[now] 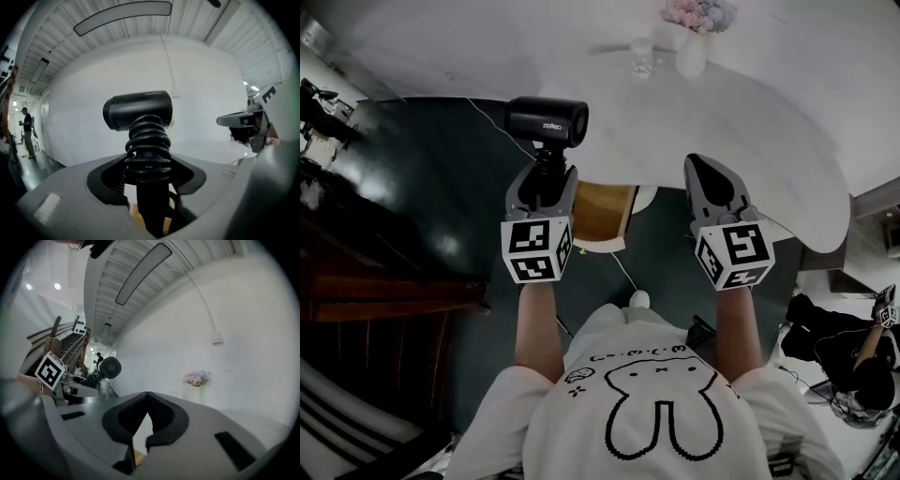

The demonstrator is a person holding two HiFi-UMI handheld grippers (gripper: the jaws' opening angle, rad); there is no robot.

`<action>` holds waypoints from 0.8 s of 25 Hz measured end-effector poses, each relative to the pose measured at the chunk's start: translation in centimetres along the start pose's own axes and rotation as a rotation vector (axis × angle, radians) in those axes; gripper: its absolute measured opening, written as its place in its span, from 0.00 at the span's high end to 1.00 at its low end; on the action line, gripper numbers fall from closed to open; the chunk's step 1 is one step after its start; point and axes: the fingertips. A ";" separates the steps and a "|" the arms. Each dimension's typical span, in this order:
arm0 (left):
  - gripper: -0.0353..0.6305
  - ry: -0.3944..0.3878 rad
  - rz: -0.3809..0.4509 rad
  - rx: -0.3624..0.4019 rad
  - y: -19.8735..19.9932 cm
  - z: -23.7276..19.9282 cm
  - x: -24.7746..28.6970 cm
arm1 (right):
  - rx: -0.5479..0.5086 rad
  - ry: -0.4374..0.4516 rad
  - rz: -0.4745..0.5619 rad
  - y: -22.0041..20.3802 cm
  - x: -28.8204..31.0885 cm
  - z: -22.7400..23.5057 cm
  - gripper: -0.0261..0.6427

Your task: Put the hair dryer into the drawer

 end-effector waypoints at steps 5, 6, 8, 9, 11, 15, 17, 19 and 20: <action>0.58 -0.026 -0.101 -0.026 -4.0 -0.7 1.5 | 0.038 0.002 -0.087 -3.4 1.4 -0.9 0.96; 0.57 -0.030 -0.120 -0.032 -4.8 -1.0 1.8 | 0.044 0.002 -0.105 -4.0 1.8 -1.2 0.96; 0.57 -0.036 -0.158 -0.044 -6.2 -1.5 2.3 | 0.057 0.001 -0.139 -5.2 2.5 -1.8 0.96; 0.57 -0.039 -0.179 -0.050 -7.0 -1.8 2.5 | 0.063 0.001 -0.156 -5.8 2.7 -2.2 0.96; 0.57 -0.050 -0.218 -0.057 -8.5 -2.2 2.7 | 0.075 0.004 -0.187 -6.9 3.0 -3.1 0.96; 0.57 -0.082 -0.298 -0.059 -11.9 -3.0 2.7 | 0.105 0.018 -0.232 -8.4 3.6 -4.8 0.96; 0.57 -0.081 -0.349 -0.066 -13.9 -3.4 2.7 | 0.115 0.025 -0.248 -9.2 4.0 -5.2 0.96; 0.57 -0.075 -0.403 -0.064 -15.8 -3.7 2.5 | 0.124 0.027 -0.266 -10.1 4.2 -5.5 0.96; 0.57 -0.075 -0.429 -0.061 -16.7 -3.8 2.3 | 0.128 0.026 -0.274 -10.4 4.2 -5.7 0.96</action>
Point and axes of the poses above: the fingertips, and each gripper's own axes: x forward along the fingers, z to its right, y out of its top, and after that the axes turned 10 degrees about -x, right-handed
